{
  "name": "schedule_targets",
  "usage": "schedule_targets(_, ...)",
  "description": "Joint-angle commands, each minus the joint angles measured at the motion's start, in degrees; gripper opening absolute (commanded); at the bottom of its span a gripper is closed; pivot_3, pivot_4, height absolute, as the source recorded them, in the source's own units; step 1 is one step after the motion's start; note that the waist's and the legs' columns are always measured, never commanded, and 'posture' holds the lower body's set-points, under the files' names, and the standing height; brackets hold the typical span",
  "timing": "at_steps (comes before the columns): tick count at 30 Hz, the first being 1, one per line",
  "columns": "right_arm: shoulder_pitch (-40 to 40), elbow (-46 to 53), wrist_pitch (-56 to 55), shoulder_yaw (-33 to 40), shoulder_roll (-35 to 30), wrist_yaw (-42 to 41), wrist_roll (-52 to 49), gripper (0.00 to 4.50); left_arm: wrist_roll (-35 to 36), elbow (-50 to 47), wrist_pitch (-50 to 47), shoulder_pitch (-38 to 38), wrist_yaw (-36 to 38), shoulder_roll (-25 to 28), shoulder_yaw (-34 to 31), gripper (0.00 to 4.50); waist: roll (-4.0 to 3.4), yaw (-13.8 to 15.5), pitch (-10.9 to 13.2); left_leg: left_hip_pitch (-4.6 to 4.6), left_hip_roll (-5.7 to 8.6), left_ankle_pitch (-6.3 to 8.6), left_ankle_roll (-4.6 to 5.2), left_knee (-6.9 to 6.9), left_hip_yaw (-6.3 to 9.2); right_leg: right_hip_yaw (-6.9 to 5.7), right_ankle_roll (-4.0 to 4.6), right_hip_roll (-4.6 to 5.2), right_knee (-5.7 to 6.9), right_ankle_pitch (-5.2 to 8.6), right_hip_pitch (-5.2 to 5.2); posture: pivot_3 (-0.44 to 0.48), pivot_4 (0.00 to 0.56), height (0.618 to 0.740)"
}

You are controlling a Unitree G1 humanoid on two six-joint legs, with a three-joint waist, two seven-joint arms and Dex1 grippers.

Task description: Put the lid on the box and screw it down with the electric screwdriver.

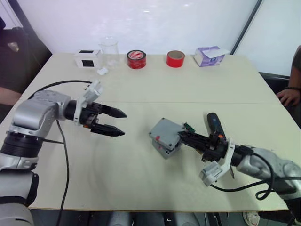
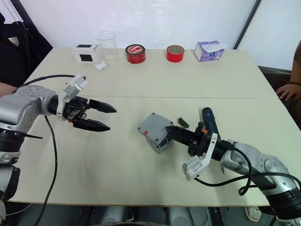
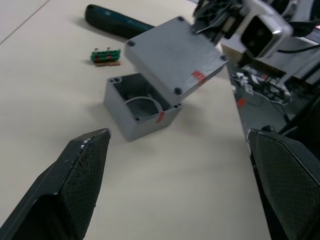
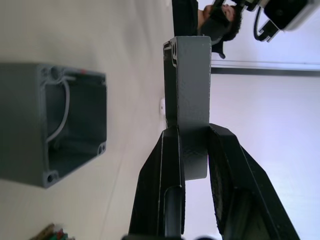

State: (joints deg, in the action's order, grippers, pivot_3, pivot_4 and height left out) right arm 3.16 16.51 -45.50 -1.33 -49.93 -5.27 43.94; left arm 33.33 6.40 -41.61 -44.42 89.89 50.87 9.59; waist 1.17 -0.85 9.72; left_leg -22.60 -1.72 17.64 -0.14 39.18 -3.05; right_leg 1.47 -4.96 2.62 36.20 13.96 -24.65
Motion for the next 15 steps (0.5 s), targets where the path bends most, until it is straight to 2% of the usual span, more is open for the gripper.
schedule_targets(1, -1.8, 0.6, 0.8, 1.1, 3.8, 7.6, 9.1, 0.18, -1.5, 1.1, 1.4, -3.2, 1.8, -0.4, 0.1, 4.49, 0.01, 0.1, 0.0, 0.0, 0.0, 0.0, 0.0, 0.0, 0.02, 0.0, 0.0, -0.02, 0.0, 0.0, 0.0, 0.0, 0.15, 0.74)
schedule_targets(7, -2.5, -2.5, 4.6, -2.2, 7.7, 11.7, 16.6, 0.18, -2.0, 0.1, 1.2, -3.0, 1.5, -0.8, -0.3, 4.49, 0.02, 0.0, 0.0, 0.02, 0.01, 0.0, -0.01, 0.01, 0.0, 0.04, 0.01, 0.02, 0.04, 0.0, 0.01, 0.0, 0.15, 0.74)
schedule_targets(15, -3.3, -5.5, 7.0, -5.3, 8.5, 14.9, 19.2, 0.18, -2.2, -0.7, 0.9, -2.5, 0.3, -0.8, -0.9, 4.49, 0.02, 0.0, 0.0, 0.03, 0.0, 0.0, 0.0, 0.01, 0.01, 0.04, 0.01, 0.01, 0.05, 0.01, 0.01, 0.0, 0.15, 0.74)
